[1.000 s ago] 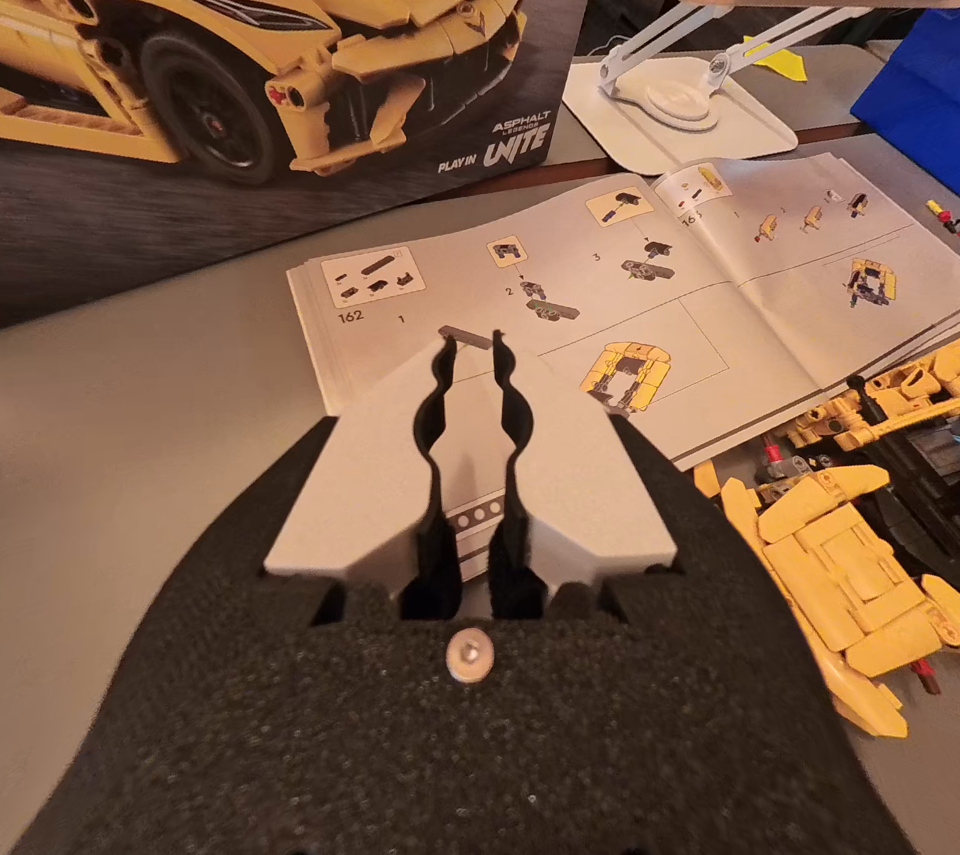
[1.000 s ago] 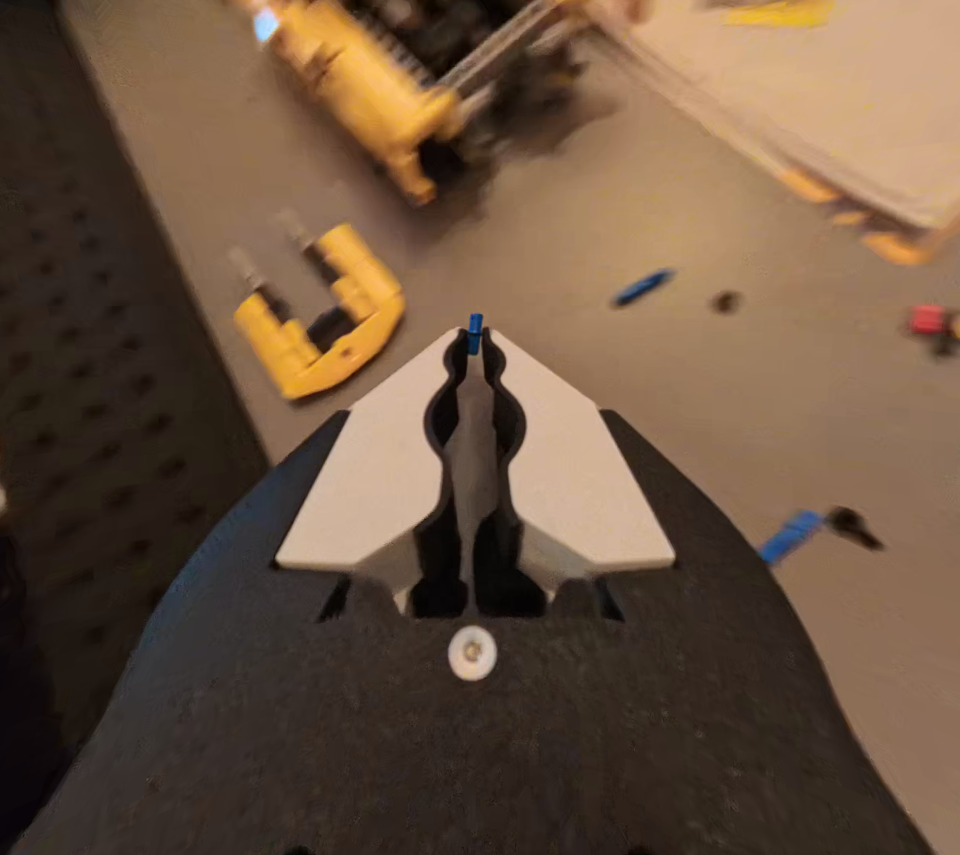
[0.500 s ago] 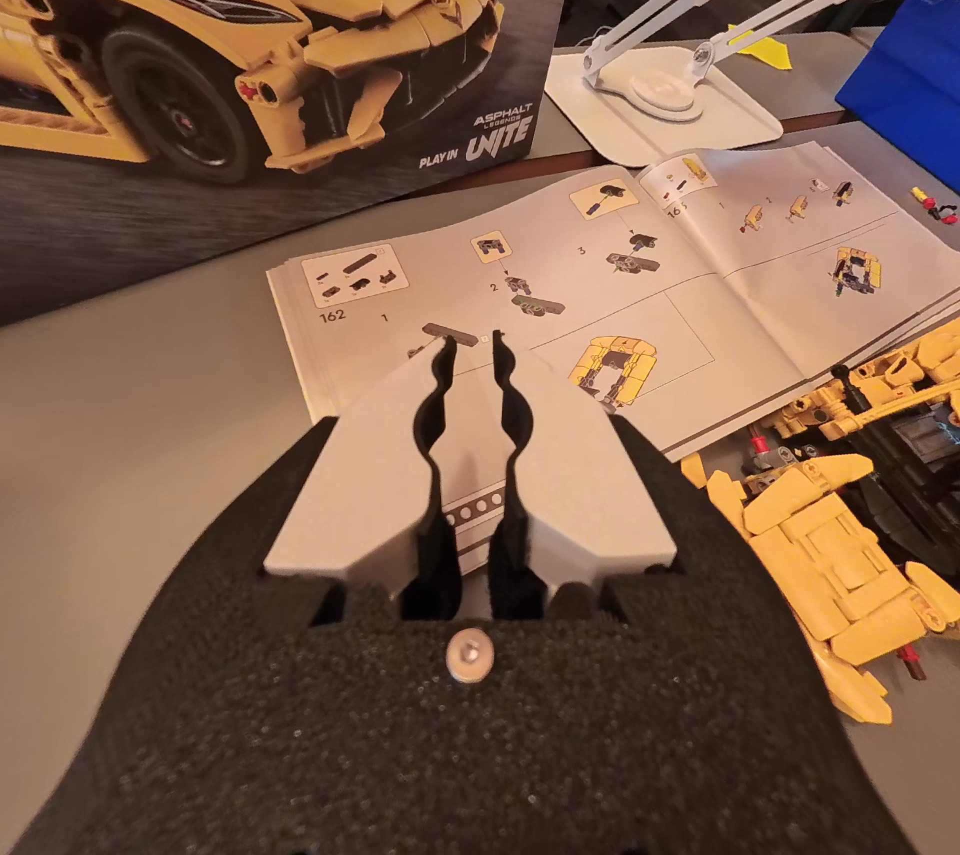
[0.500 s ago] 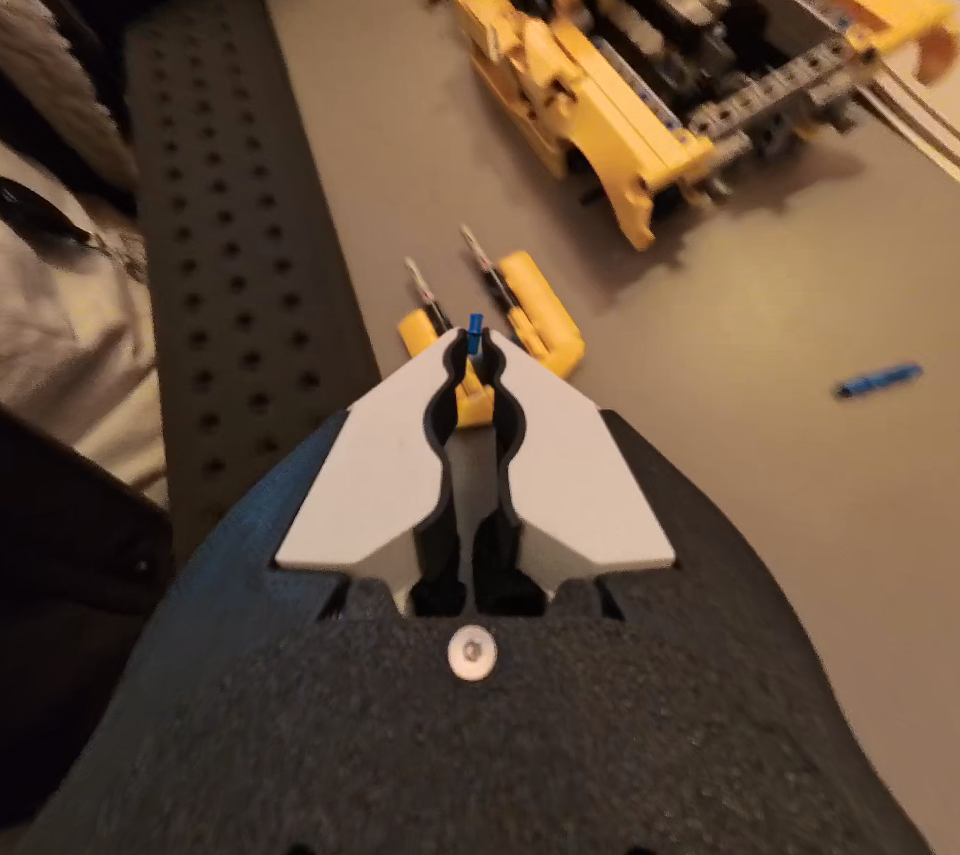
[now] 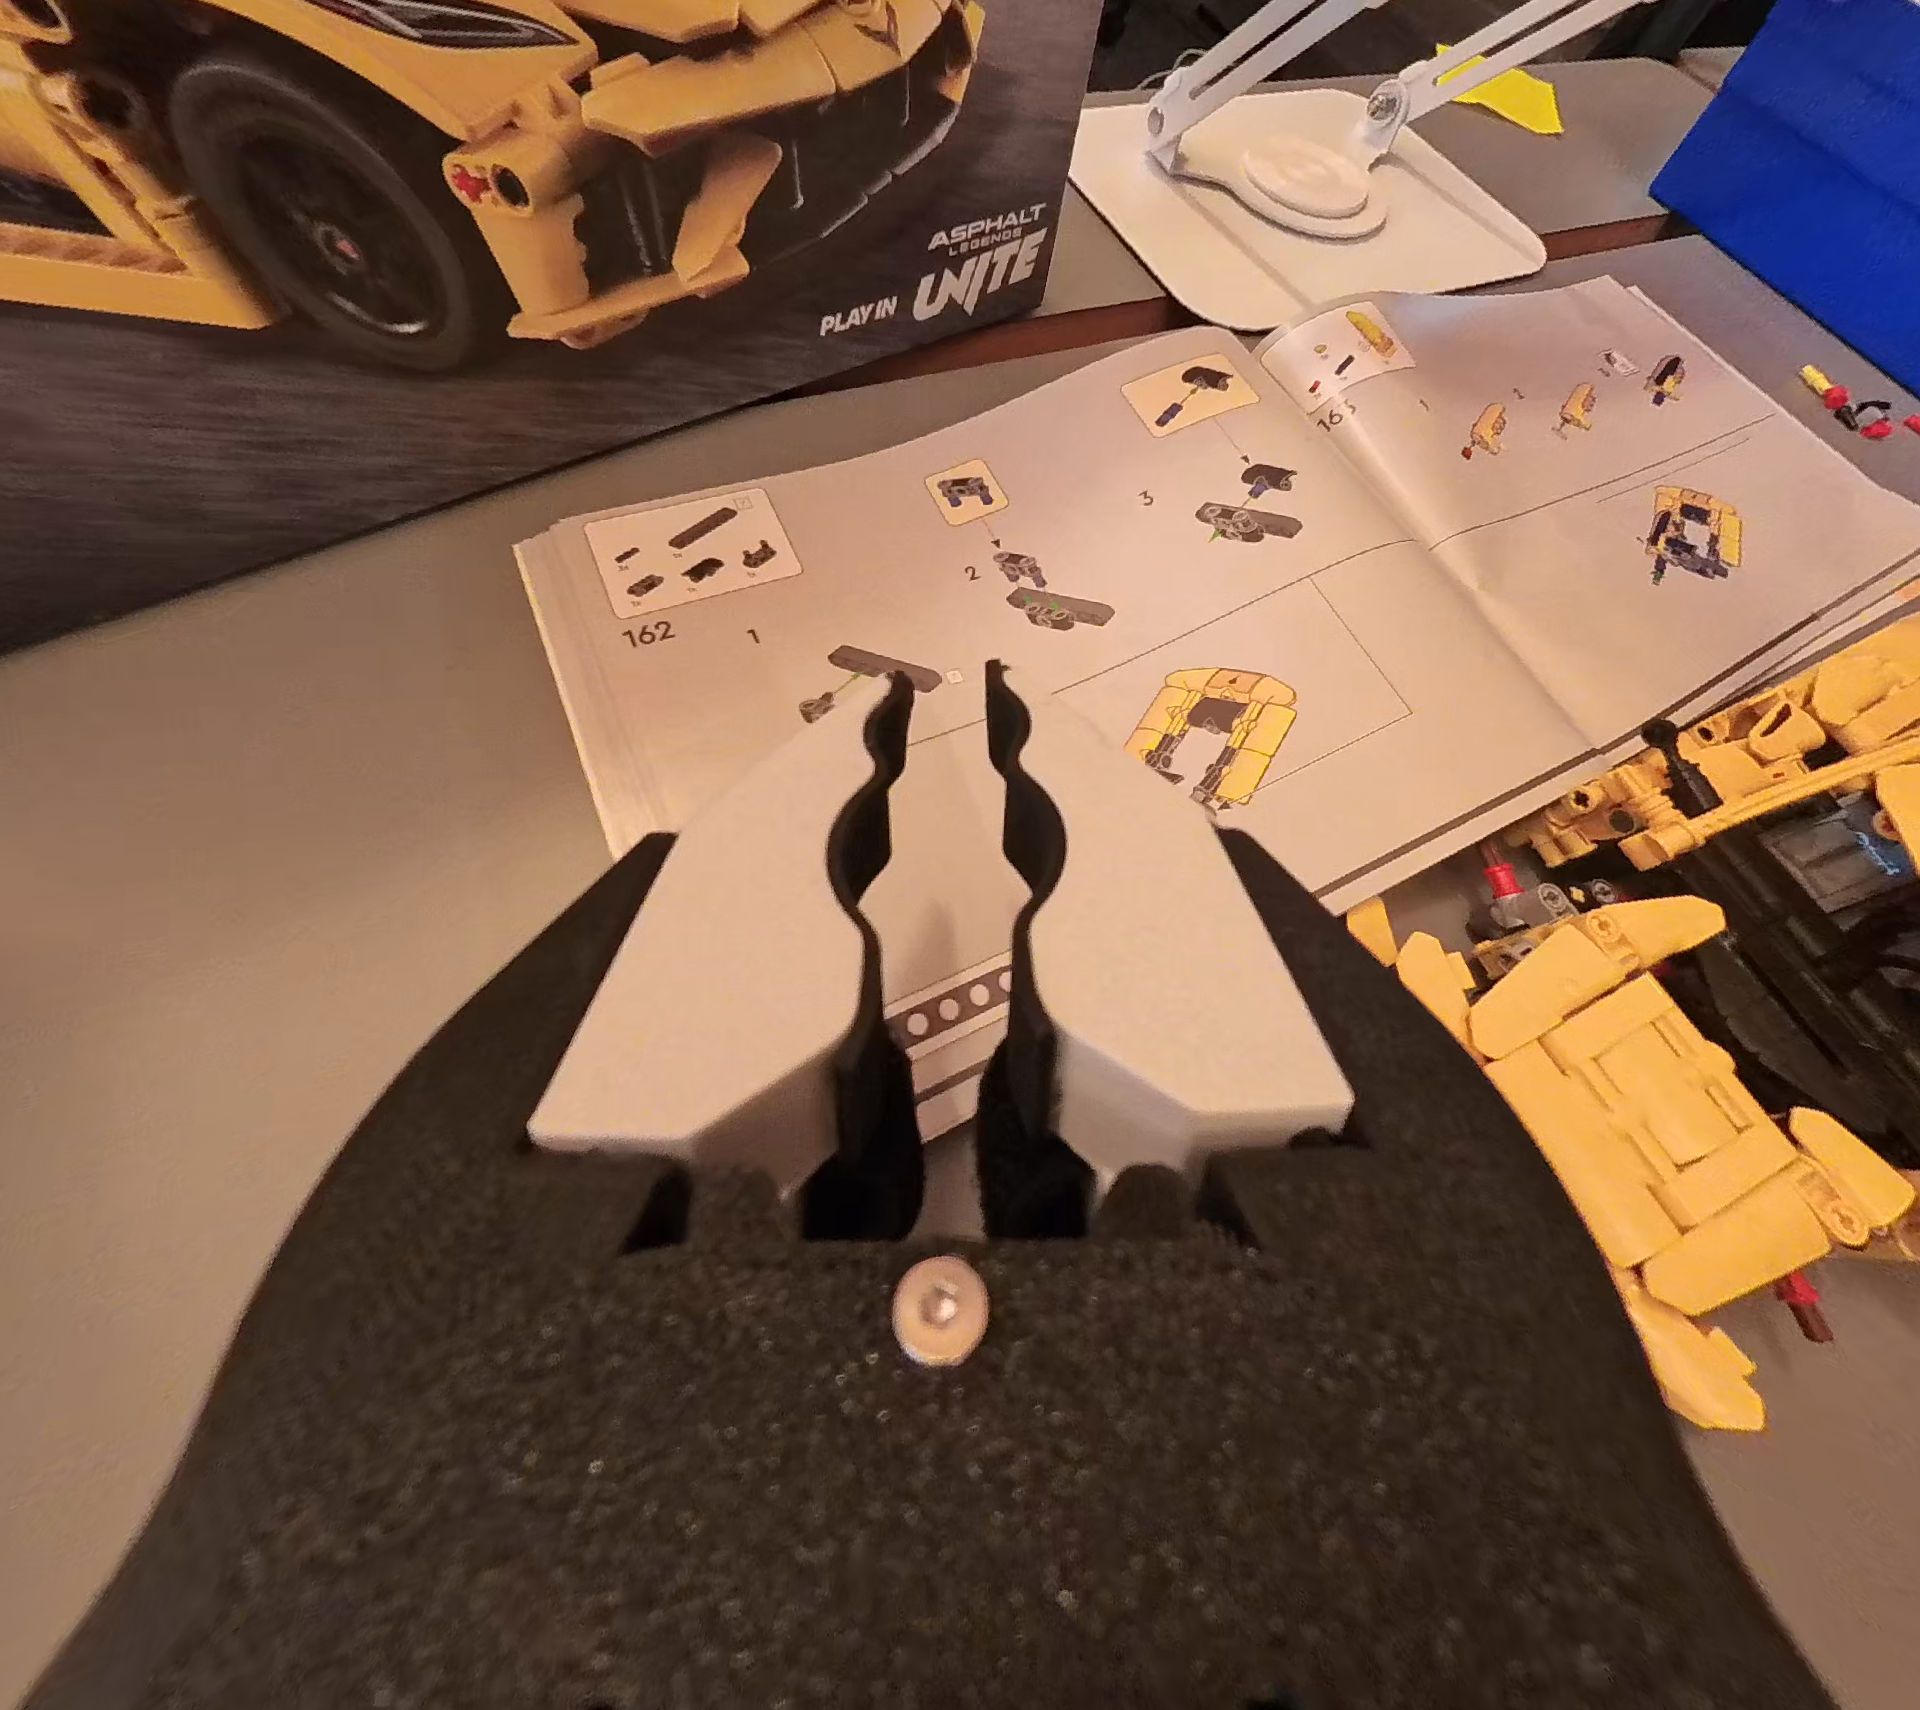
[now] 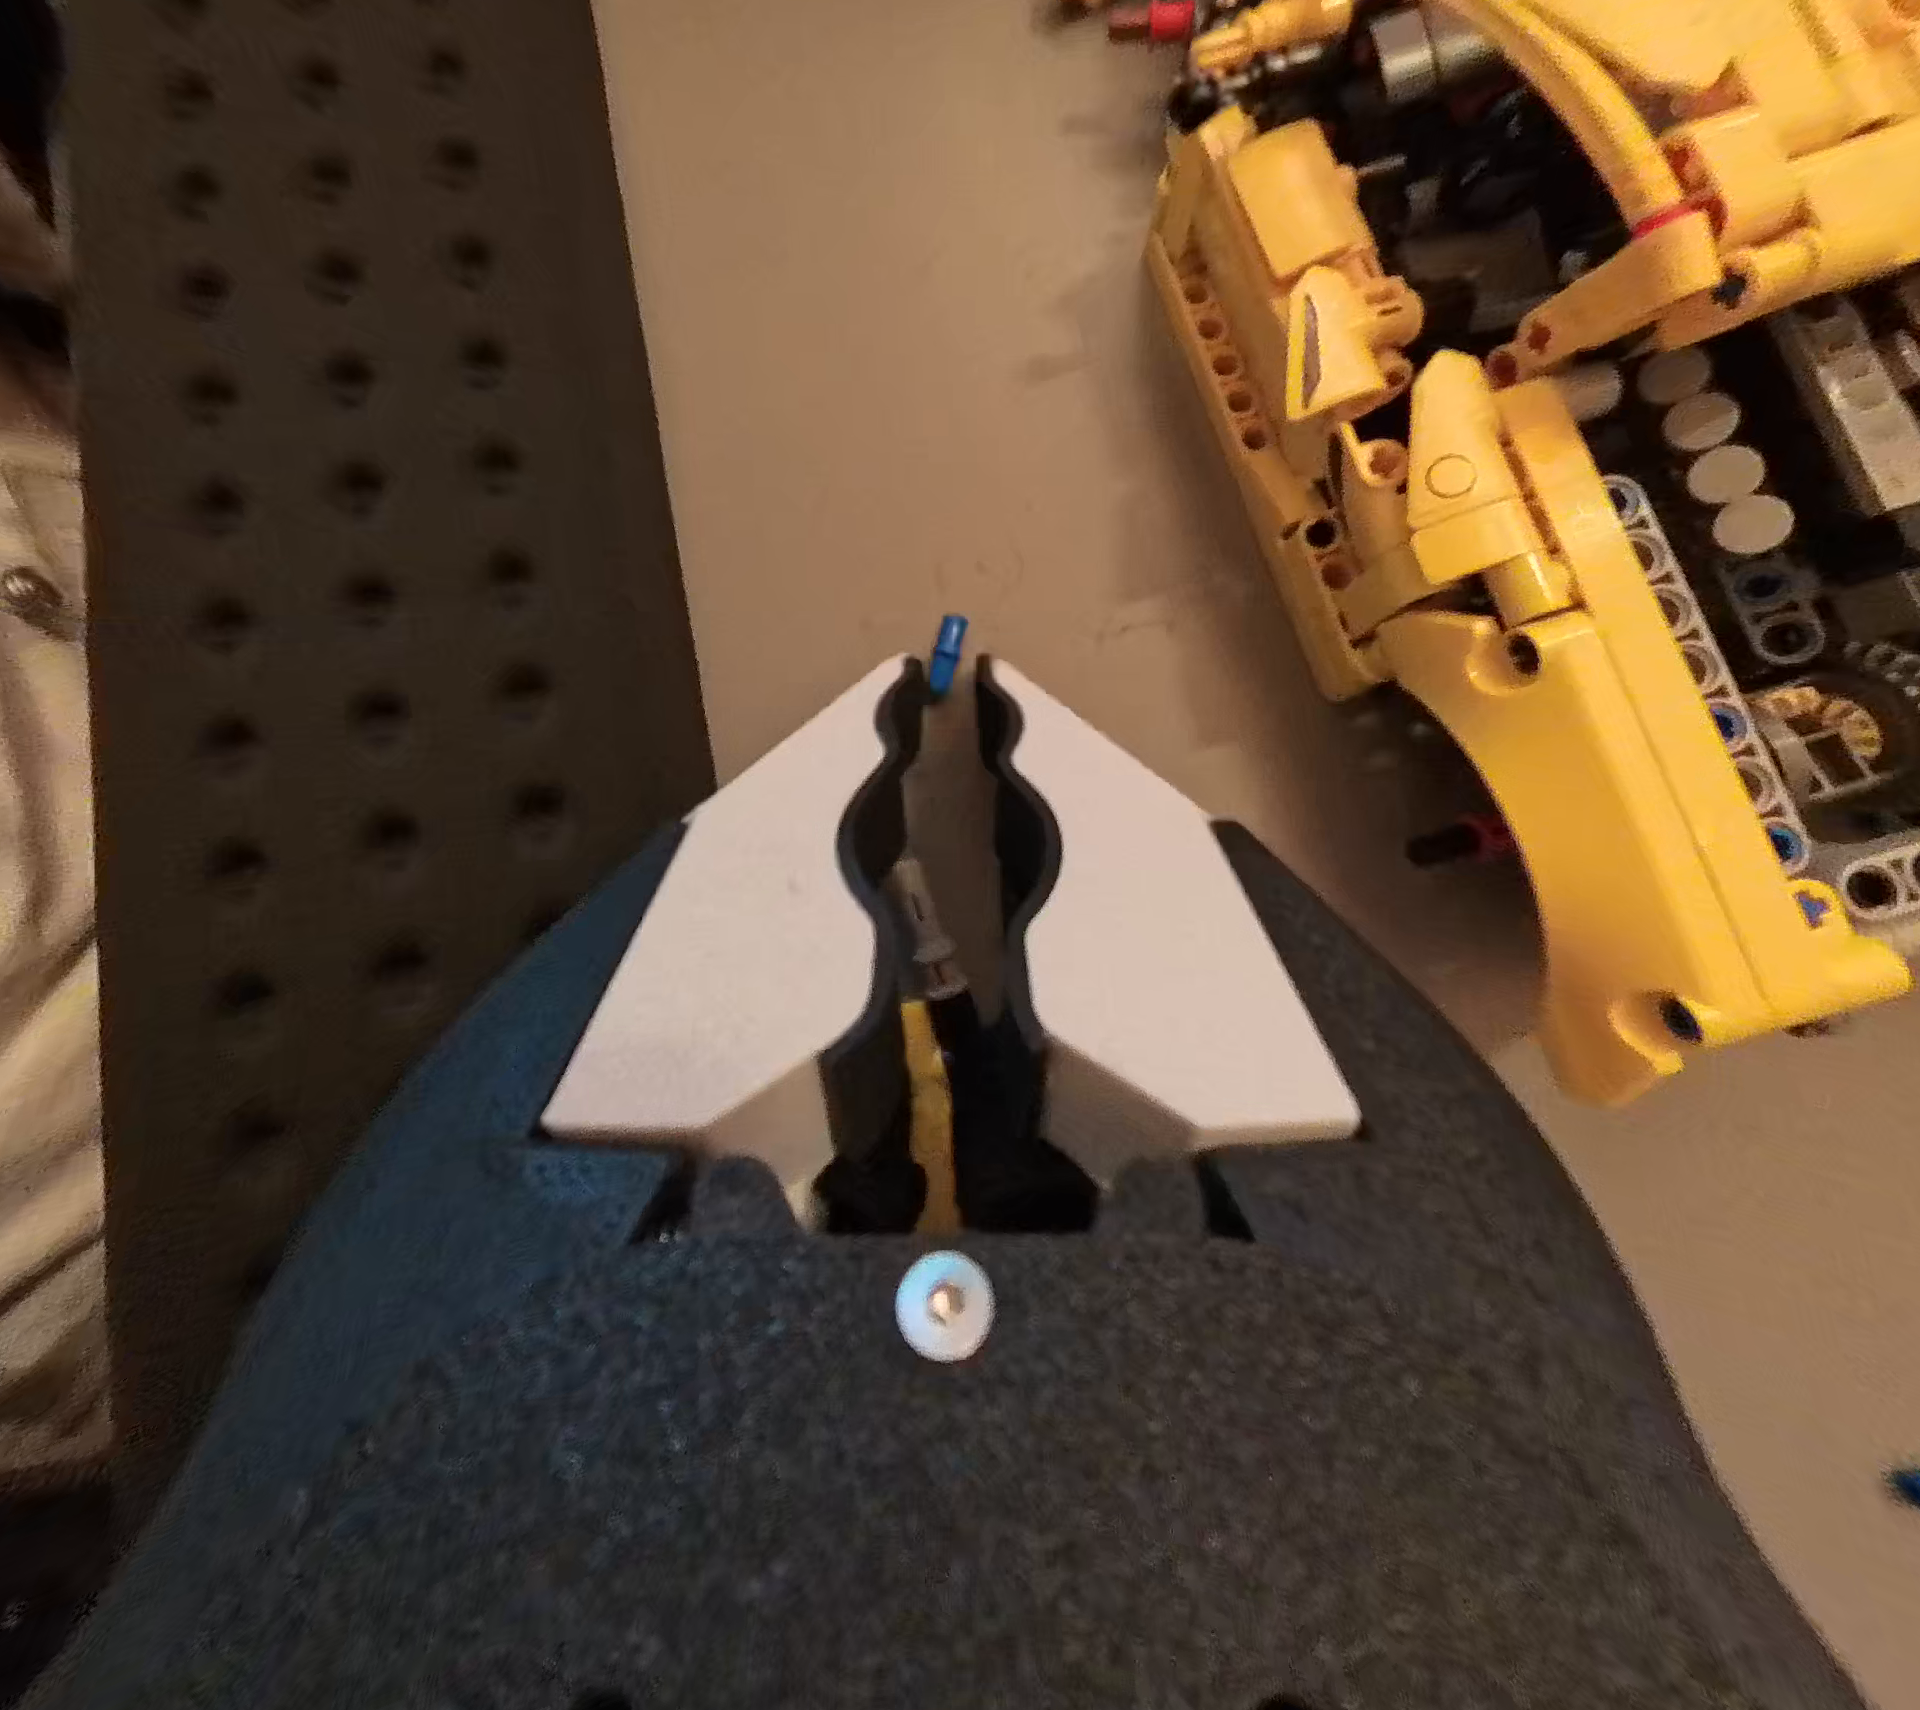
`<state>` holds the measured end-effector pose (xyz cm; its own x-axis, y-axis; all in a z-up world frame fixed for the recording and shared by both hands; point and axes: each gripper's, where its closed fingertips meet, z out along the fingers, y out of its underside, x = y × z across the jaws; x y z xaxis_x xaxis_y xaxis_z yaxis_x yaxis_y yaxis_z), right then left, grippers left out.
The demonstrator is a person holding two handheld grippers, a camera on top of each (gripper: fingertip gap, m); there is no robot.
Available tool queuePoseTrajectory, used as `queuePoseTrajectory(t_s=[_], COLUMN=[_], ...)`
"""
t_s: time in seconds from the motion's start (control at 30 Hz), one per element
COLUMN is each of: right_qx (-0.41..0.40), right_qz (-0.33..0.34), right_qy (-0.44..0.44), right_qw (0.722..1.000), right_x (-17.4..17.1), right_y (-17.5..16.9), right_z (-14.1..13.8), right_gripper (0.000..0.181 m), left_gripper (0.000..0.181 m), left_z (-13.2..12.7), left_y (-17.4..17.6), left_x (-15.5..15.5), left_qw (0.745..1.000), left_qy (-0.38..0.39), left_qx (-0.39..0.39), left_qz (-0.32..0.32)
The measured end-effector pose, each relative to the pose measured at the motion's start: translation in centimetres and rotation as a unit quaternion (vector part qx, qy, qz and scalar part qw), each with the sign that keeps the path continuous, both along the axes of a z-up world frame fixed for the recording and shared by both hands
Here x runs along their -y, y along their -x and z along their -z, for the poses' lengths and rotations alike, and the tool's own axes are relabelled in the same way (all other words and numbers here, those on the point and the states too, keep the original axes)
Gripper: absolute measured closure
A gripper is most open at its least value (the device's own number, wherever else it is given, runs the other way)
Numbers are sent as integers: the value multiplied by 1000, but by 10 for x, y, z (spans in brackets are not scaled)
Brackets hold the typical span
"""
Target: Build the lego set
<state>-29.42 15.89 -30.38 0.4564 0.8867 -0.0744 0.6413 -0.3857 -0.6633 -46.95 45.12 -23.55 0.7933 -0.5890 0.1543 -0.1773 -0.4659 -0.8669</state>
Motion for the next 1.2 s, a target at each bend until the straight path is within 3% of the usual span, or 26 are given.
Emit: queuePoseTrajectory(t_s=[0.1, 0.2, 0.33, 0.5, 0.57, 0.63, 0.77, 0.87, 0.97, 1.03, 1.2], right_qx=[-24, -52, 10, 5, 32, 61, 60, 73, 68, 69, 120], right_qz=[12, 54, 108, 53, 42, 39, 121, 215, 265, 248, 124], right_qy=[18, 0, -14, -26, -47, -39, -22, -59, -92, -101, -113], right_qw=[999, 997, 994, 998, 998, 997, 991, 972, 957, 961, 979], right_x=[3, 3, -4, -8, -10, -7, -15, -37, -66, -84, -120], right_y=[-4, -35, -94, -82, -86, -98, -151, -194, -202, -189, -161], right_z=[-9, -26, -4, 0, 0, 0, -19, -40, -53, -52, -50], right_gripper=[150, 153, 145, 142, 156, 156, 157, 157, 158, 158, 157], left_gripper=[168, 168, 168, 168, 168, 168, 168, 168, 168, 168, 168], left_z=[1, 1, 2, 3, 2, 1, 1, 2, 3, 2, 2], left_y=[-2, -2, -3, -5, -4, -4, -4, -5, -5, -5, -6], left_x=[1, 1, 2, 3, 3, 3, 3, 3, 3, 3, 4], left_qw=[1000, 1000, 1000, 1000, 1000, 1000, 1000, 1000, 1000, 1000, 1000], left_qy=[1, 2, 5, 3, 2, 3, 3, 3, 4, 4, 5], left_qx=[-1, -2, 1, -7, -6, -2, -2, -3, -4, -4, -2], left_qz=[3, 4, 6, 9, 8, 8, 9, 10, 11, 10, 12])
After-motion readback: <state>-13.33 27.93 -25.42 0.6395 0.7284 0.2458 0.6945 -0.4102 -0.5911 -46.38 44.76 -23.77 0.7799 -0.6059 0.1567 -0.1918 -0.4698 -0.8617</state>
